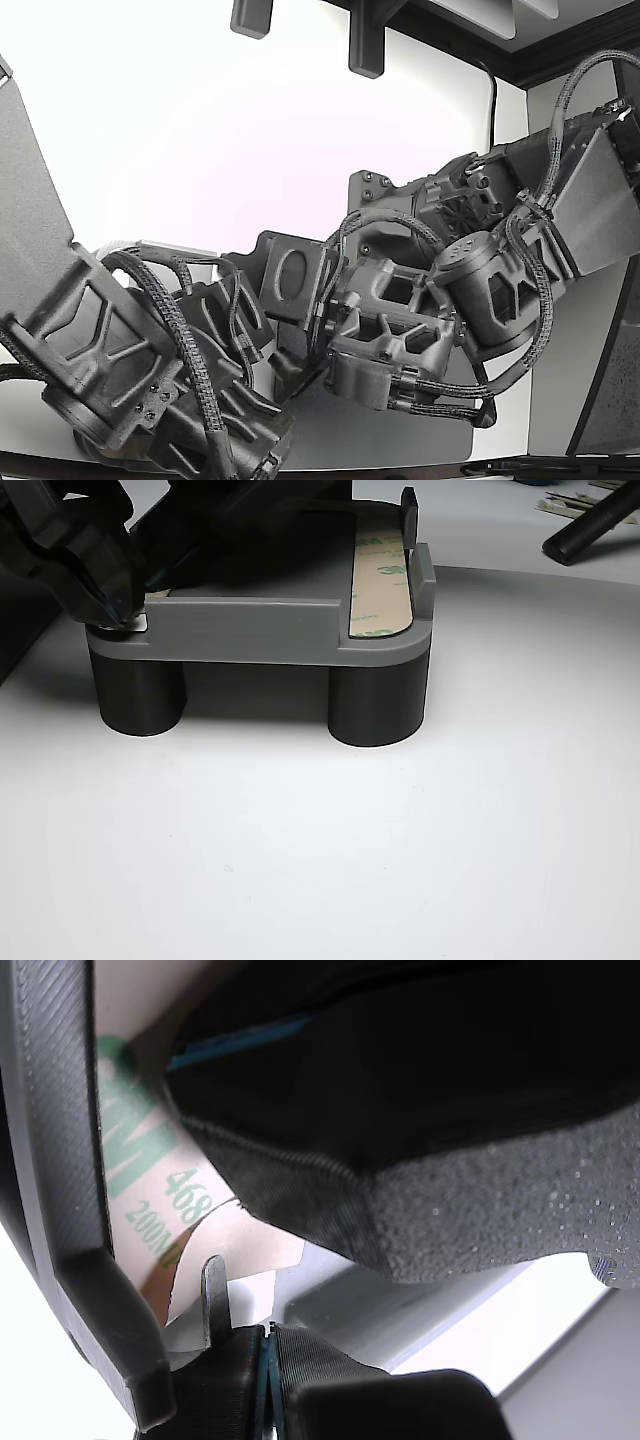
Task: Peel off protective film from adhesive tape.
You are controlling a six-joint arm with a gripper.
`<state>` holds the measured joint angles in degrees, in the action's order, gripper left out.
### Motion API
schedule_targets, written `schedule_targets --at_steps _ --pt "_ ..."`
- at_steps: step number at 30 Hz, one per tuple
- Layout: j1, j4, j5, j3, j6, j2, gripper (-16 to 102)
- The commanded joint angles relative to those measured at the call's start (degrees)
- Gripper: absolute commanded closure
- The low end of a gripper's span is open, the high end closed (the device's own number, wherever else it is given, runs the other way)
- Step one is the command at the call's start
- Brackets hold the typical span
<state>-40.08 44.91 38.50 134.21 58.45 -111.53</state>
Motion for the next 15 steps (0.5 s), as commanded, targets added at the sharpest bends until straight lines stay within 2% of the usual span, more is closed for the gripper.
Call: schedule_targets --at_steps 1,15 --pt "0.44 -0.62 0.35 -1.49 0.26 -0.62 98" --pt "0.44 0.62 0.18 -0.88 -1.93 -1.32 98"
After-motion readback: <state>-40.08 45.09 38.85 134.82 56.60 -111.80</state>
